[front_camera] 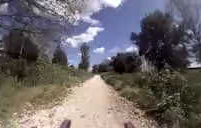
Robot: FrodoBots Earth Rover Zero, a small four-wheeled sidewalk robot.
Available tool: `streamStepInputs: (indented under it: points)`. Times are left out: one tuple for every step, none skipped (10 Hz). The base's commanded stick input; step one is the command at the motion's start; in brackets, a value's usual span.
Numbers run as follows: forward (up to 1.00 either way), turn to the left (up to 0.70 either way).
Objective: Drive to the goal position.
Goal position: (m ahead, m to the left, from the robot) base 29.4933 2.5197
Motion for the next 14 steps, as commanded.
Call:
streamStepInputs:
  points:
    - [0.85,0.0]
    - [0.85,0.0]
    - [0.85,0.0]
    - [0.85,0.0]
    - [0.85,0.0]
    - [0.85,0.0]
    - [0.85,0.0]
    - [0.85,0.0]
    - [0.85,0.0]
    - [0.85,0.0]
    - [0.85,0.0]
    - [0.85,0.0]
    - [0.85,0.0]
    - [0.85,0.0]
